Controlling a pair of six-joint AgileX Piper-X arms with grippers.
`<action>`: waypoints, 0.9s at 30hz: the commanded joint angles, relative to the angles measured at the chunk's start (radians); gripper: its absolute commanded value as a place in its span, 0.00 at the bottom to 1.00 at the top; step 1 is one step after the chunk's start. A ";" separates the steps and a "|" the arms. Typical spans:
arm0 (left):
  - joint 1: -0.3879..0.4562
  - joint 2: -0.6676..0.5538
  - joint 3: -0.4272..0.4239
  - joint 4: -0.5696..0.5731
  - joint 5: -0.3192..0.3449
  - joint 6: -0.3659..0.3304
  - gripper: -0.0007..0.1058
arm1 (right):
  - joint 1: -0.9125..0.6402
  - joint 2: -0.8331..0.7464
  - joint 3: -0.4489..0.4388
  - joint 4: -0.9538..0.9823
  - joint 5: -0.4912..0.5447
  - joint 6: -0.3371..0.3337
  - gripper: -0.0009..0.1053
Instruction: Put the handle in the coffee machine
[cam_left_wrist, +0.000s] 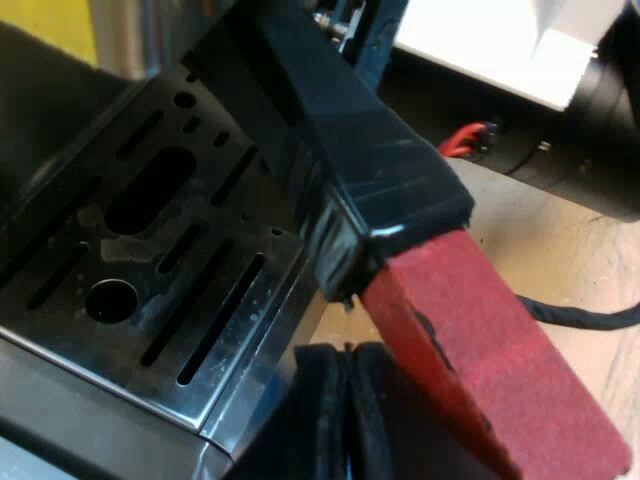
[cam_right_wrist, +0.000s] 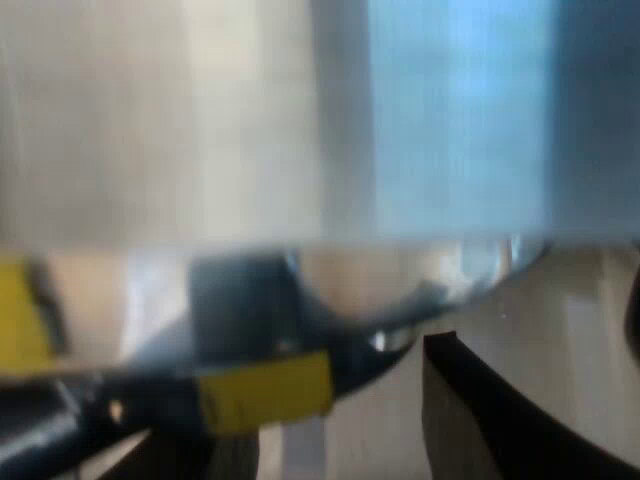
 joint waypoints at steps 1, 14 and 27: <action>-0.014 -0.014 -0.004 0.030 0.060 0.011 0.01 | 0.015 -0.019 -0.016 0.065 -0.022 0.030 0.40; -0.014 -0.014 -0.004 0.030 0.060 0.013 0.01 | 0.027 -0.044 0.007 0.267 -0.007 0.106 0.40; -0.045 -0.014 -0.004 0.045 0.056 0.024 0.01 | 0.067 -0.362 0.328 0.362 -0.027 0.135 0.40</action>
